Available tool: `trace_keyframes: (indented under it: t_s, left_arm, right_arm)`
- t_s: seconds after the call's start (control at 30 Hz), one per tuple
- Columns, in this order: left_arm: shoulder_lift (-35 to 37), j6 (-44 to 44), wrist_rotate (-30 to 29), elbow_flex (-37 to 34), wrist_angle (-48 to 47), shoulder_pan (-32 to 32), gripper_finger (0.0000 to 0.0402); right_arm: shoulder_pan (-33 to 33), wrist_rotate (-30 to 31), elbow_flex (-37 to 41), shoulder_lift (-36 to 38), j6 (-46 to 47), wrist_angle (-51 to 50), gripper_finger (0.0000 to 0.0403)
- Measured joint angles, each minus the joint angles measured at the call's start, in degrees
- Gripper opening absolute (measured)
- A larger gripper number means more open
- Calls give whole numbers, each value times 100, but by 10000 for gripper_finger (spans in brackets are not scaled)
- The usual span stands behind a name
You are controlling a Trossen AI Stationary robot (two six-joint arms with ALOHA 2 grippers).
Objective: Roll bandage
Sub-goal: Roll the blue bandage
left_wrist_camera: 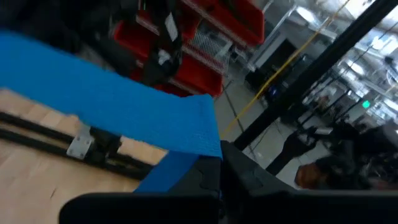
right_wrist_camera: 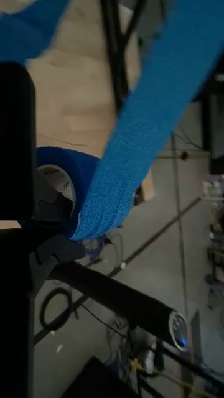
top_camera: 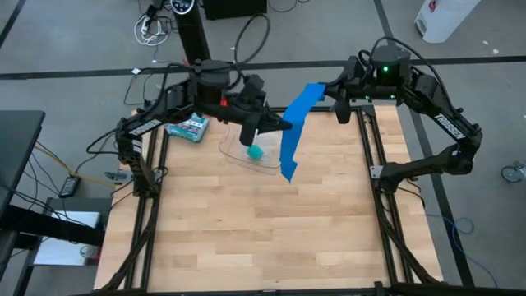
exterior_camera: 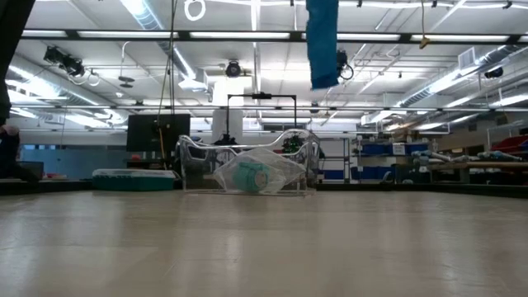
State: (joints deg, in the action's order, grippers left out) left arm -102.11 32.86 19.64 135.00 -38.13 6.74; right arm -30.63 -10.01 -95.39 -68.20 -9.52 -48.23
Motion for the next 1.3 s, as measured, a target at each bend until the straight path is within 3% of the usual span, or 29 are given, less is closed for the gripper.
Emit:
trace_keyframes:
  t_s: [0.4, 0.87, 1.3]
  left_arm:
    - [44, 62, -7, 0, -63, -3, 5]
    - [44, -38, -93, 0, -33, -27, 5]
    - [40, -275, -142, 0, -66, -128, 5]
  right_arm:
    - [-95, -184, 1, 306, 18, -248, 0]
    - [-267, 84, 0, 539, 1360, 922, 0]
    - [-264, 161, 2, 393, 1812, 1626, 0]
